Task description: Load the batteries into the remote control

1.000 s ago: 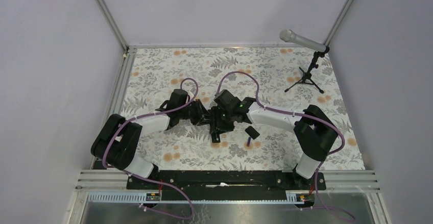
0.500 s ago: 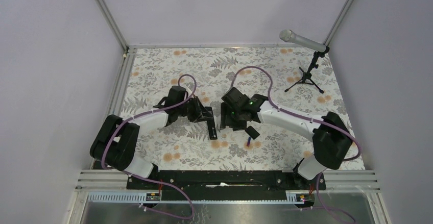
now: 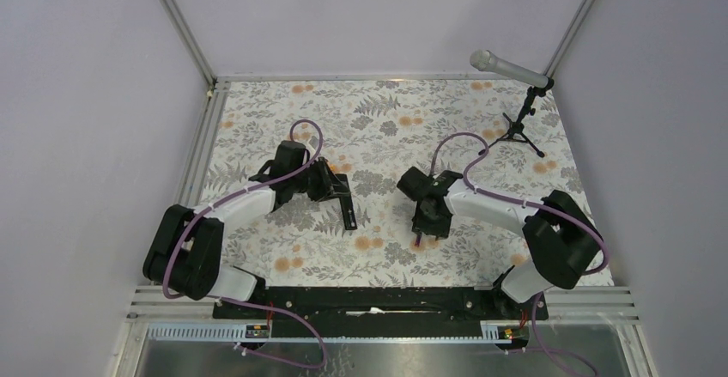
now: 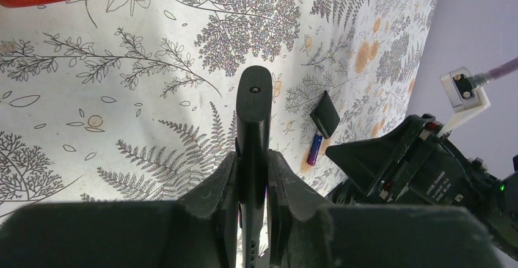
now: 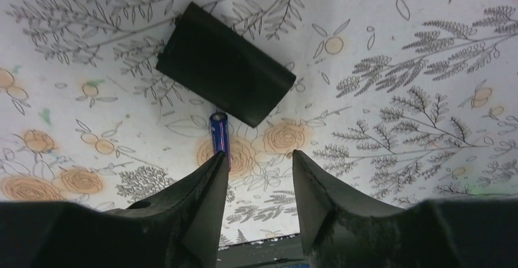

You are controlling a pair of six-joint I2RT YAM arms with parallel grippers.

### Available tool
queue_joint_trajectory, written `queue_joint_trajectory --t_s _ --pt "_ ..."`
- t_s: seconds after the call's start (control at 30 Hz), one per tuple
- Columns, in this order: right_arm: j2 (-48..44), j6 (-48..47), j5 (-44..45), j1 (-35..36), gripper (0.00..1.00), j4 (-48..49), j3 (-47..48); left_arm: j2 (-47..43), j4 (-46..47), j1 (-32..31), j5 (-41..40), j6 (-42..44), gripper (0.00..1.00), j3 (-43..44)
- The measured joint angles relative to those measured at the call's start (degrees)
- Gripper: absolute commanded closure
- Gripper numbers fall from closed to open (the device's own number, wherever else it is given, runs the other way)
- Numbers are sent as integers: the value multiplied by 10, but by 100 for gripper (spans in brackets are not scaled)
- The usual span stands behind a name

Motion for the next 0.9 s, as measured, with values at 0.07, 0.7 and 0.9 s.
queue_joint_trajectory --t_s 0.07,0.7,0.9 --pt "0 -2 -3 -12 52 15 -5 -1 -2 0 0 0 100 0" --pt "40 -22 -39 -23 73 75 -4 -7 -6 0 0 -2 100 0" --pt "57 -31 -54 -23 77 73 2 -7 -6 0 0 -2 100 0"
